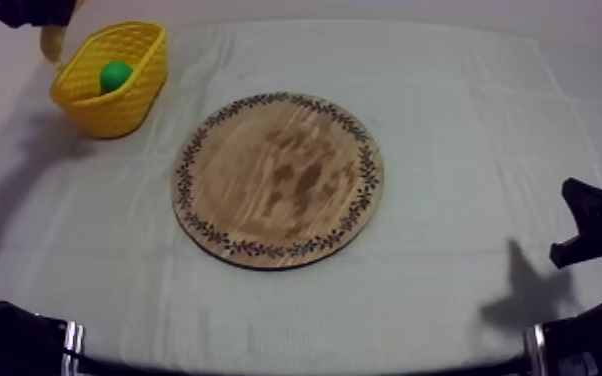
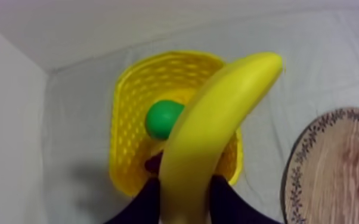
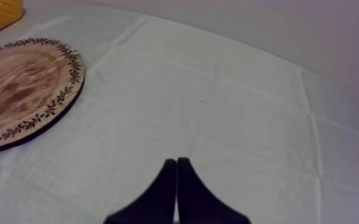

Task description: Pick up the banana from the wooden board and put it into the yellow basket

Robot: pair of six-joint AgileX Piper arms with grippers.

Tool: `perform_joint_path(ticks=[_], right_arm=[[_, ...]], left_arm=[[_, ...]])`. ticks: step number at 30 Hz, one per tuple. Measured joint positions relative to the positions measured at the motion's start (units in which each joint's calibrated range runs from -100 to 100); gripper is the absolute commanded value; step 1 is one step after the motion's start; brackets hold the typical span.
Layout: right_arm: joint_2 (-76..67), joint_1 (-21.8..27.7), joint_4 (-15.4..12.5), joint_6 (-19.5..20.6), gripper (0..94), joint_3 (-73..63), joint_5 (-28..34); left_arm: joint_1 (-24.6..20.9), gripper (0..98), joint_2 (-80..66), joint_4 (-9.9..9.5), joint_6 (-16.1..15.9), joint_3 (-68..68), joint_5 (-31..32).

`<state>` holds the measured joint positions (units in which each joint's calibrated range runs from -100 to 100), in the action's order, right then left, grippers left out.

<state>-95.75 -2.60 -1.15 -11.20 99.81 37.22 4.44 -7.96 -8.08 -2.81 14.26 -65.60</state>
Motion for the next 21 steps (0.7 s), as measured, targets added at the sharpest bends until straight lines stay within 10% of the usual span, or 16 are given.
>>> perform_joint_path(ticks=[21], right_arm=[[0.00,0.00,0.00,0.00,0.3,0.00,0.01]], left_arm=[[-1.73,15.7,24.56,-0.74,2.81,-15.22,7.78]])
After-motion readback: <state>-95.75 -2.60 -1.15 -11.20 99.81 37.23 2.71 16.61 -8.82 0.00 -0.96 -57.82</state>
